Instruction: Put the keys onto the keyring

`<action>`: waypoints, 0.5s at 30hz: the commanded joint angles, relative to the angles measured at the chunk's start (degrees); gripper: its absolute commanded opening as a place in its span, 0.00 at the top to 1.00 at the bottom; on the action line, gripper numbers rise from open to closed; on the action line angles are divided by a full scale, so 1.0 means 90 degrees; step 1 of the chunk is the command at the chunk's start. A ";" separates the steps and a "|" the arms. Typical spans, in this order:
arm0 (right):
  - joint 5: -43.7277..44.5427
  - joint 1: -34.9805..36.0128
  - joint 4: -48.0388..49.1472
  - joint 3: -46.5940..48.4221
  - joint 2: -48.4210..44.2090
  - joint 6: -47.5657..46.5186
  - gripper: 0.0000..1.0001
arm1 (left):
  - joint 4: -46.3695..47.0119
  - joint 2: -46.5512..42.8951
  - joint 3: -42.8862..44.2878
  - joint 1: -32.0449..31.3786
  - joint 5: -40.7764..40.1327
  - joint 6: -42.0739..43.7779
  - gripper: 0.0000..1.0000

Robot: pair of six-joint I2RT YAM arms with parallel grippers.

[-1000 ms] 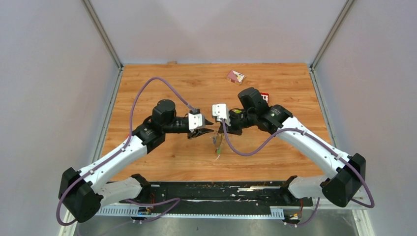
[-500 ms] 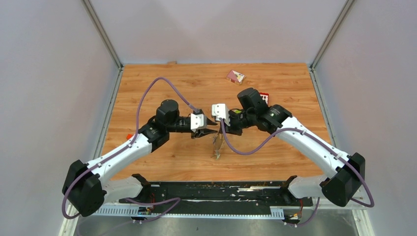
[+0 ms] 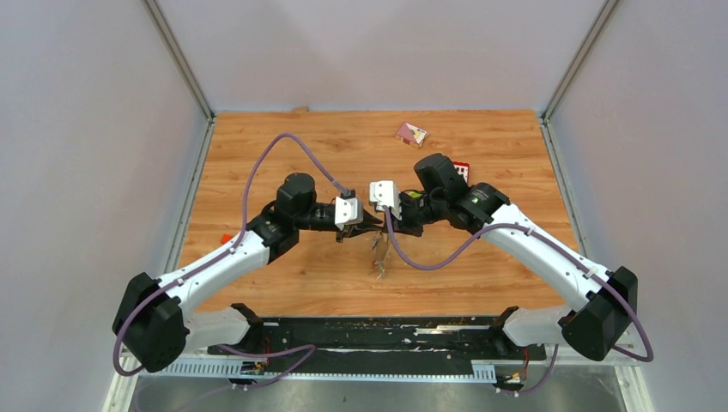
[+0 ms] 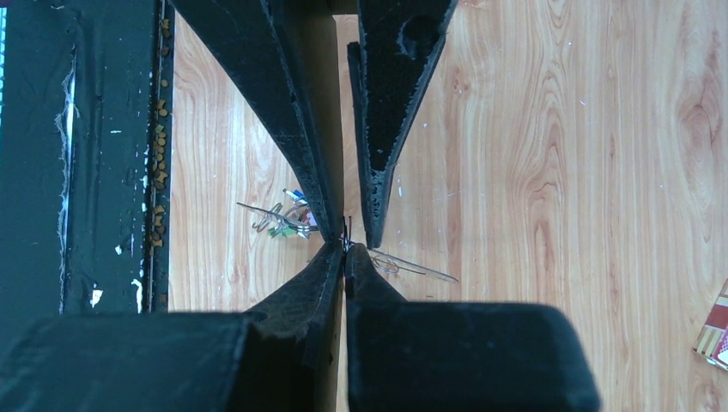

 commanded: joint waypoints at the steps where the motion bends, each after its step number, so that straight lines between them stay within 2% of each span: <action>1: -0.0114 0.0030 0.0333 0.0250 -0.0040 0.0096 1.00 | 0.0117 0.0086 0.0038 -0.0001 0.0131 -0.0041 0.79; 11: -0.0161 0.0029 0.0439 0.0179 -0.0047 0.0126 1.00 | -0.0048 0.0228 0.0132 -0.0007 0.0253 -0.0021 0.99; 15: -0.0139 0.0034 0.0484 0.0163 -0.0052 0.0136 1.00 | -0.0076 0.0255 0.0162 -0.0007 0.0264 -0.0118 1.00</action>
